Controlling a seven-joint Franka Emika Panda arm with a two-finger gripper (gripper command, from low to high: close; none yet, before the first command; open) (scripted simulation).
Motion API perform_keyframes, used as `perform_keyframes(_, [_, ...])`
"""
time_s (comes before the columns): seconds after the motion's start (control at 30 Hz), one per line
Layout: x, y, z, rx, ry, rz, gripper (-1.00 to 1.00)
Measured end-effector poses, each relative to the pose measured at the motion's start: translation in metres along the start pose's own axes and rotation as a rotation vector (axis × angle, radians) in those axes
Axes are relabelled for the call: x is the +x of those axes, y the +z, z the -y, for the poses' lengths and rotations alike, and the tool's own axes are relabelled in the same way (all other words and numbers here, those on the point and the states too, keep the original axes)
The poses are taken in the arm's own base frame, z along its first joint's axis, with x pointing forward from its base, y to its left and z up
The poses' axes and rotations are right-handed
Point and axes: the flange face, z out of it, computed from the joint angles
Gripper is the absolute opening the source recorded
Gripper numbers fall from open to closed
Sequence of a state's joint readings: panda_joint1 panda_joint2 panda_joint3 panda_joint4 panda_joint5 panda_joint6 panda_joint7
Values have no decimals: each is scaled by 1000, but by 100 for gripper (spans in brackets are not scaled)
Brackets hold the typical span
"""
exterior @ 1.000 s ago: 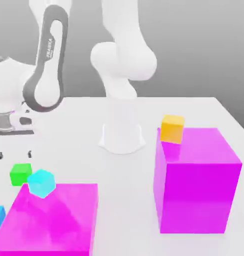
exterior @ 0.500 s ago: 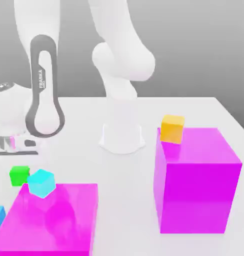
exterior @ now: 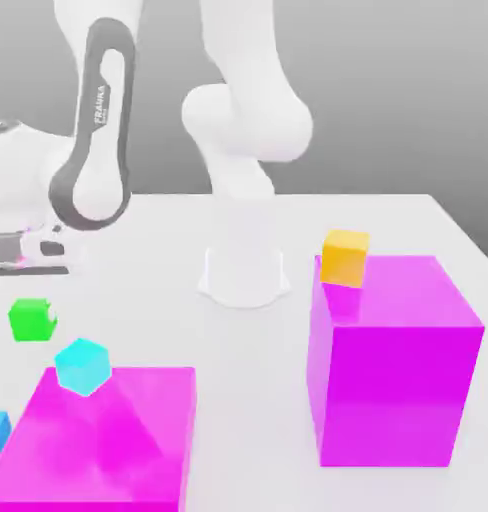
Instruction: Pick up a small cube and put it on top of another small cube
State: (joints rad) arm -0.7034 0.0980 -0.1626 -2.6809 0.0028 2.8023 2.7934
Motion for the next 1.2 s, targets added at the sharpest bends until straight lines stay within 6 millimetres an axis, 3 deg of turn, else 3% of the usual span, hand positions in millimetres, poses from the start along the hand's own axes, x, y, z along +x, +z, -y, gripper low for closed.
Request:
perform_keyframes(0.2, [-61,-39,-101,-26,-480,39,-100])
perform_keyframes(0.3, [-66,-72,-158,-70,-676,57,-100])
perform_keyframes(0.4, [-55,-110,-205,-115,-842,72,-100])
perform_keyframes(0.5, [-36,-149,-249,-143,-1014,85,-100])
perform_keyframes(0.63, [6,-197,-307,-153,-1260,90,-100])
perform_keyframes(0.77, [61,-237,-356,-129,-1505,79,-100])
perform_keyframes(0.9, [125,-266,-394,-72,-1737,44,-100])
perform_keyframes(0.97, [155,-270,-403,-47,-1815,22,-100])
perform_keyframes(1.1, [168,-225,-408,-36,-1846,12,-100])
perform_keyframes(1.13, [169,-215,-408,-35,-1847,11,100])
perform_keyframes(1.2, [169,-215,-408,-36,-1847,11,100])
